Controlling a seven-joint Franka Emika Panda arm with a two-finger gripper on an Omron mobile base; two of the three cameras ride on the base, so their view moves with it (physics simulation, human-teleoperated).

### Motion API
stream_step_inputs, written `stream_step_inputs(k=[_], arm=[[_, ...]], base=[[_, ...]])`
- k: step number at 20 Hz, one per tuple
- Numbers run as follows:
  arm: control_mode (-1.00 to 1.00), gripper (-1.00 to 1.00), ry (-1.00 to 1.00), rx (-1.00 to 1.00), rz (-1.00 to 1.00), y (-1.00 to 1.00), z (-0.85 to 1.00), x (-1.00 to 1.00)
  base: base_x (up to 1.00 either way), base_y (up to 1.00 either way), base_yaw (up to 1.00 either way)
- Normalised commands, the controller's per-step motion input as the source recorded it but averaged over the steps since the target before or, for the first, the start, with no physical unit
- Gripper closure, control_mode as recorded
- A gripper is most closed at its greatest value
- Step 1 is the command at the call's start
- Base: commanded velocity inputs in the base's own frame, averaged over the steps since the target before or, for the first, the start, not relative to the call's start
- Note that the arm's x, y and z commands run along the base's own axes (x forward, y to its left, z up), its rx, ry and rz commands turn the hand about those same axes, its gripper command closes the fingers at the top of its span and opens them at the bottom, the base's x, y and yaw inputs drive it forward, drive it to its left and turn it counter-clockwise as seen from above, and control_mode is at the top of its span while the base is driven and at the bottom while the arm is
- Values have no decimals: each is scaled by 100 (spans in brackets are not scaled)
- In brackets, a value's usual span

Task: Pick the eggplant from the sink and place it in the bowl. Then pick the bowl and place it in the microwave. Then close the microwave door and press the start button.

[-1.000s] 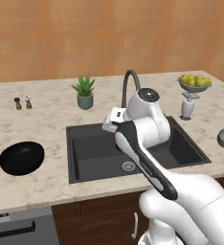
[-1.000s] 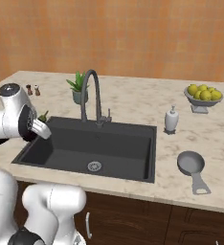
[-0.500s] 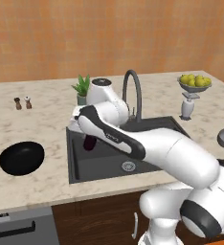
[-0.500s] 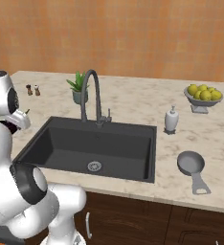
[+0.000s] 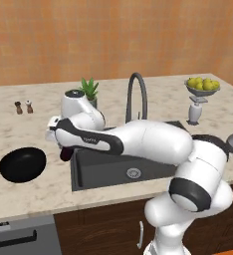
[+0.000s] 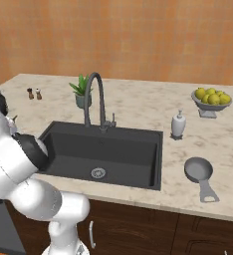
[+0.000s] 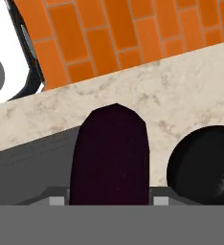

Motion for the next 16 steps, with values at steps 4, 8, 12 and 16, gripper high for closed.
stream_step_inputs(k=[4,8,12,16], arm=[[-100,100,3,-12,-1,71,-3,29],[-100,100,4,-8,-1,79,-14,24],[-100,100,4,-1,-5,76,-21,19],[-100,100,0,0,-11,56,-4,11]], base=[[0,0,0],[0,0,0],[0,0,0],[0,0,0]])
